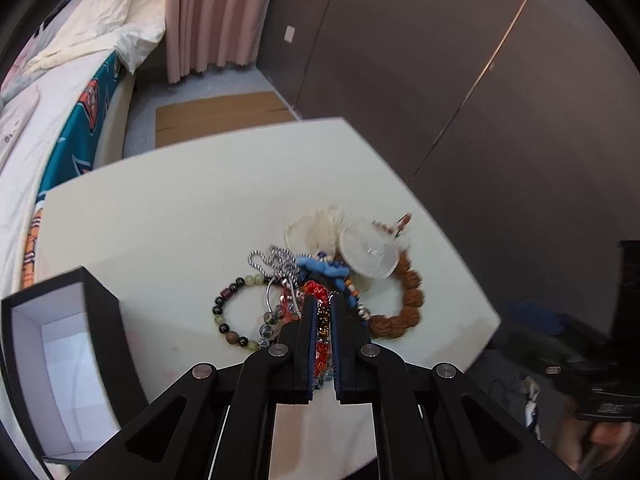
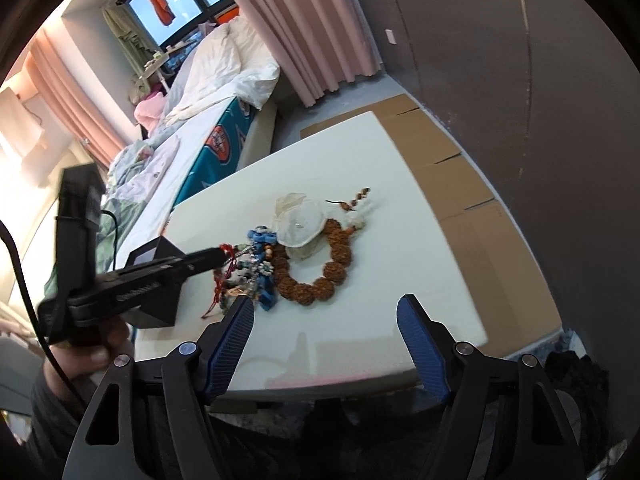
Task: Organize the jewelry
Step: 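Reach into the jewelry pile and grasp the red string bracelet with the left gripper, then drop the red bracelet in the box with left gripper while right grasps blue bracelet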
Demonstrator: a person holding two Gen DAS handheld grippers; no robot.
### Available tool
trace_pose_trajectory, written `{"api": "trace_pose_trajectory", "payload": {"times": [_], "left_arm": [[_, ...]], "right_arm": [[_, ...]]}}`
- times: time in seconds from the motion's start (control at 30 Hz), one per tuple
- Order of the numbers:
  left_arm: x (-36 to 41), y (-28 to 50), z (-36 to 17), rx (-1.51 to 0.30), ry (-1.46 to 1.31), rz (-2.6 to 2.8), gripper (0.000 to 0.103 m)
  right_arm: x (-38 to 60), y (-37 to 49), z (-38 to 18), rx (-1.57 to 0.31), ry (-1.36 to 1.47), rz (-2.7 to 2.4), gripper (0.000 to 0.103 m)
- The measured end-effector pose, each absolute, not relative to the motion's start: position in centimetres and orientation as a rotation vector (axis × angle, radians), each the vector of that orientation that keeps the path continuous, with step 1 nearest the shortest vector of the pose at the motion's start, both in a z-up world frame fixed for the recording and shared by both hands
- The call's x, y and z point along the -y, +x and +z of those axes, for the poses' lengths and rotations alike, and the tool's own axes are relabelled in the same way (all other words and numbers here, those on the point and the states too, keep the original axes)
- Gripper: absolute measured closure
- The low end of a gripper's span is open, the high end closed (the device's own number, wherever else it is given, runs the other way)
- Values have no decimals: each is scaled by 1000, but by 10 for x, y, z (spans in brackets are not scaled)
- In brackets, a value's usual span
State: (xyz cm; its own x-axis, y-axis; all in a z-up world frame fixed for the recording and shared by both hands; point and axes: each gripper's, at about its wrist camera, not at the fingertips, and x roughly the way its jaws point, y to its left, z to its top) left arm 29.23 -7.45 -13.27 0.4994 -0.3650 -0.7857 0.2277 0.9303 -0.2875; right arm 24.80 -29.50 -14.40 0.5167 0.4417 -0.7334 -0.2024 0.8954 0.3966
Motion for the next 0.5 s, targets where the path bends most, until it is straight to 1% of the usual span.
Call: {"api": "trace_pose_trajectory", "payload": {"times": [0.03,0.13,0.2,0.27,0.5], "left_arm": [[72,292,-129,-978,-161,-362,97],[65,286,-112,-950,-180,-374,97],[60,283,-104,-934,-183,-375,97],[56,280,-95,-918,-196,-380,97],[40,266,-70,-857,-257,-420,97]], "right_arm": [[291,251,-145,-959,276,407,35],[280,256,-149,-970,273,438,38],[271,261,-152,-981,269,461,42],[261,266,-158,-999,265,482,48],[225,283,-170,-1033,223,542,49]]}}
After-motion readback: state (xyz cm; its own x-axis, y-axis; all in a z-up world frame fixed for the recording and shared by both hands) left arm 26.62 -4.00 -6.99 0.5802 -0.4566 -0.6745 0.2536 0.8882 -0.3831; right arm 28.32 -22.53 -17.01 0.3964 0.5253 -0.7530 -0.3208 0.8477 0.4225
